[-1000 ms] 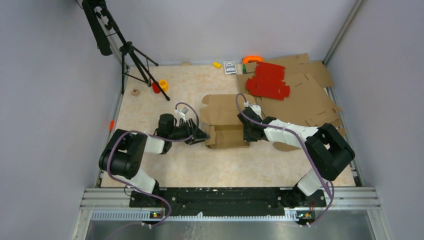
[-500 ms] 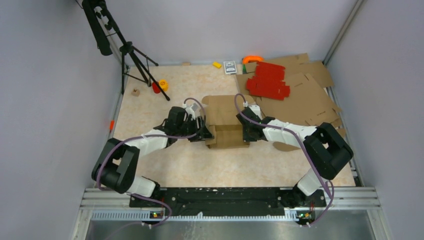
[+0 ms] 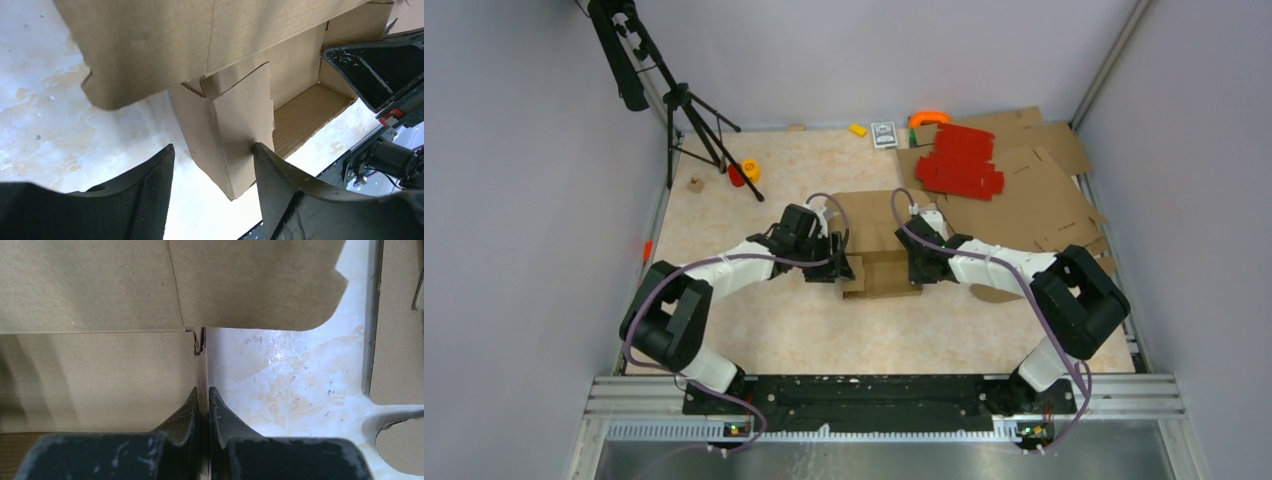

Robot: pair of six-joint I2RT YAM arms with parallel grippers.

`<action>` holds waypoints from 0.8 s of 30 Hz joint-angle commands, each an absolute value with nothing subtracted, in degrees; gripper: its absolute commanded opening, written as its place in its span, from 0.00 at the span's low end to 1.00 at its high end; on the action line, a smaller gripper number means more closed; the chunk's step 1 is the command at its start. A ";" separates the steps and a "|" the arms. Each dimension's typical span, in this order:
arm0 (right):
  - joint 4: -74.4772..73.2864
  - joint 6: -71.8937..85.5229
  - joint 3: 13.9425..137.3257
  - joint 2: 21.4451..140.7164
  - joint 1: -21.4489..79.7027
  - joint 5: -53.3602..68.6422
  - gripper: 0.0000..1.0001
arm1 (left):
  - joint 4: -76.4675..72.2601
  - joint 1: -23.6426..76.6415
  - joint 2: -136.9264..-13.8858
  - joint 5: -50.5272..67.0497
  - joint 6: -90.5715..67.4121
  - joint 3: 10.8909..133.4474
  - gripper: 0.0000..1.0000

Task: Fold the paper box

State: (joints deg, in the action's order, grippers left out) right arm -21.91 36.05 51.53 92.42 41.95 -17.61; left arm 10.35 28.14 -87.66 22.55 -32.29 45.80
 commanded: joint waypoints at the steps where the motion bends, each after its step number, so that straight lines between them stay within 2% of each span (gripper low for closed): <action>1: -22.35 36.50 51.96 94.80 42.89 -17.10 0.00 | 14.67 29.76 -88.96 19.61 -30.49 49.38 0.57; 5: -22.48 36.43 52.52 95.23 42.96 -17.04 0.00 | 18.18 30.69 -89.58 15.49 -29.53 51.27 0.36; 6: -22.54 36.37 52.54 95.25 42.94 -17.14 0.00 | 19.59 31.03 -89.75 13.65 -29.11 52.05 0.36; 9: -22.55 36.31 52.56 95.34 42.99 -17.11 0.00 | 23.92 31.92 -91.18 12.39 -27.96 54.43 0.45; 14: -22.52 36.38 52.78 95.62 42.97 -17.05 0.00 | 26.76 33.03 -92.27 8.73 -27.51 56.49 0.31; 24: -22.56 36.13 53.07 95.72 42.98 -17.18 0.00 | 32.25 34.37 -93.44 2.83 -26.80 59.37 0.24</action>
